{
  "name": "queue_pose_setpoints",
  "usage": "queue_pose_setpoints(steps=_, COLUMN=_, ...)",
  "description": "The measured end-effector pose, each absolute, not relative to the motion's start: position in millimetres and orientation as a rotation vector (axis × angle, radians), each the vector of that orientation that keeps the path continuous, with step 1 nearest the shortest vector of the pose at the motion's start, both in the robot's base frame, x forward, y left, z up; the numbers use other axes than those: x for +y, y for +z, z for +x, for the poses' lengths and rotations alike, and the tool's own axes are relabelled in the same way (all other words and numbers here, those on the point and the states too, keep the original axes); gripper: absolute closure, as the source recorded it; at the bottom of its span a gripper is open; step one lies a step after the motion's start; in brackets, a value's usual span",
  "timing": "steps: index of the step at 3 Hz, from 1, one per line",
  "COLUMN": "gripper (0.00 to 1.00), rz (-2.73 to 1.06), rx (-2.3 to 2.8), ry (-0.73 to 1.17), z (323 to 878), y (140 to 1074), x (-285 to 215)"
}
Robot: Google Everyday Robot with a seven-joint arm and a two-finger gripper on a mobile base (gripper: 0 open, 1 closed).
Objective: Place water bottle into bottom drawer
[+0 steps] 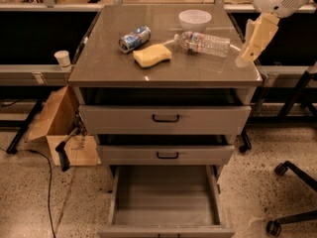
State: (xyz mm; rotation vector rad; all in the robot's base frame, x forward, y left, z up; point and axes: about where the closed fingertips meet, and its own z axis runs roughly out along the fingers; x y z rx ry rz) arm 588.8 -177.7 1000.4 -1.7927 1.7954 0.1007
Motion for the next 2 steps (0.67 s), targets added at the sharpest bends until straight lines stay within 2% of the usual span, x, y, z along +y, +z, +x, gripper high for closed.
queue_pose_setpoints(steps=2, gripper=0.0, rz=-1.823, rx=1.771, ry=0.079, z=632.9, y=991.7, x=-167.1)
